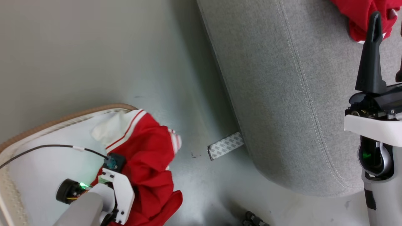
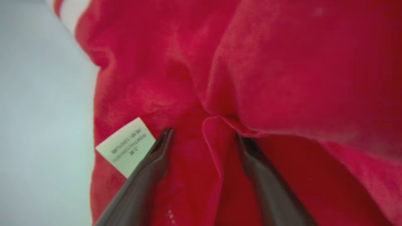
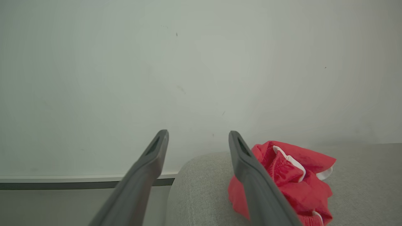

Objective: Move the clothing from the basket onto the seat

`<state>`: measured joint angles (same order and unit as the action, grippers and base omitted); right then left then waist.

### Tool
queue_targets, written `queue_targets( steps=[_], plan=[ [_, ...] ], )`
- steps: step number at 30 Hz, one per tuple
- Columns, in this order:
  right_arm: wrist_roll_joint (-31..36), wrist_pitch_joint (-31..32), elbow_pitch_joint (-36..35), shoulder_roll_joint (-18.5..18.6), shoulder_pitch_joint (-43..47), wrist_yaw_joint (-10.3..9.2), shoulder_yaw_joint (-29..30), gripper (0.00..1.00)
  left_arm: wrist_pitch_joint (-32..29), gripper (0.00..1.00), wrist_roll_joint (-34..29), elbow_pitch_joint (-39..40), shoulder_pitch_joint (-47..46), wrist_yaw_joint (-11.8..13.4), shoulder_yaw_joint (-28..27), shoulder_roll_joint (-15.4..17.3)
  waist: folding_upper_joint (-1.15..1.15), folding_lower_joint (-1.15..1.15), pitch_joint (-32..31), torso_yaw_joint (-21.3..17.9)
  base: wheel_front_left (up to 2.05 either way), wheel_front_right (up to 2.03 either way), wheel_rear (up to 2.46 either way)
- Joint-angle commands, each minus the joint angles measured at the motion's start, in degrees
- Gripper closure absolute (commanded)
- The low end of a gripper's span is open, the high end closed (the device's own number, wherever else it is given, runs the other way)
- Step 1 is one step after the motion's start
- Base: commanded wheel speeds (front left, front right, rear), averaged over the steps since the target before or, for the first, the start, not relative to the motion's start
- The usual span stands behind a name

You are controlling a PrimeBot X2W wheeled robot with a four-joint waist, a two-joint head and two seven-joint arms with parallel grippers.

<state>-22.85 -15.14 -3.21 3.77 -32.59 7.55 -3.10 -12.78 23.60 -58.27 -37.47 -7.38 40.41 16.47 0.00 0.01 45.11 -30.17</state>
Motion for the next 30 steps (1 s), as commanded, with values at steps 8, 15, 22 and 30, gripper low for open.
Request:
queue_targets(
  steps=[8, 15, 22, 30],
  plan=[
    [-0.03, 0.0, 0.36, -0.66, -0.62, -0.13, 0.66, 0.0, -7.17, 0.0, 6.26, -0.3, -1.76, -0.11, 7.91, 2.25, 0.0, -0.01, 2.7, -0.87, 0.0, 0.0, 0.0],
    [0.09, 0.0, 0.89, -0.87, -1.03, -0.13, 0.41, 0.0, -5.52, 1.0, 11.2, 1.79, -3.48, -0.11, 11.95, 4.09, 0.0, -0.01, 2.37, -0.97, 0.0, 0.0, 0.0],
    [0.55, 0.0, 1.7, -0.91, -1.38, -0.13, -0.02, 0.0, -1.92, 1.0, 14.57, 1.49, -3.98, -0.11, 14.43, 3.69, 0.0, -0.01, -0.39, -0.89, 0.0, 0.0, 0.0],
    [2.34, 0.0, 2.04, 1.57, 0.56, -0.13, 1.29, 0.0, 3.44, 1.0, 18.23, 1.56, -3.43, -0.11, 17.84, -0.7, 0.0, -0.01, -8.7, 3.58, 0.0, 0.0, 0.0]
  ],
)
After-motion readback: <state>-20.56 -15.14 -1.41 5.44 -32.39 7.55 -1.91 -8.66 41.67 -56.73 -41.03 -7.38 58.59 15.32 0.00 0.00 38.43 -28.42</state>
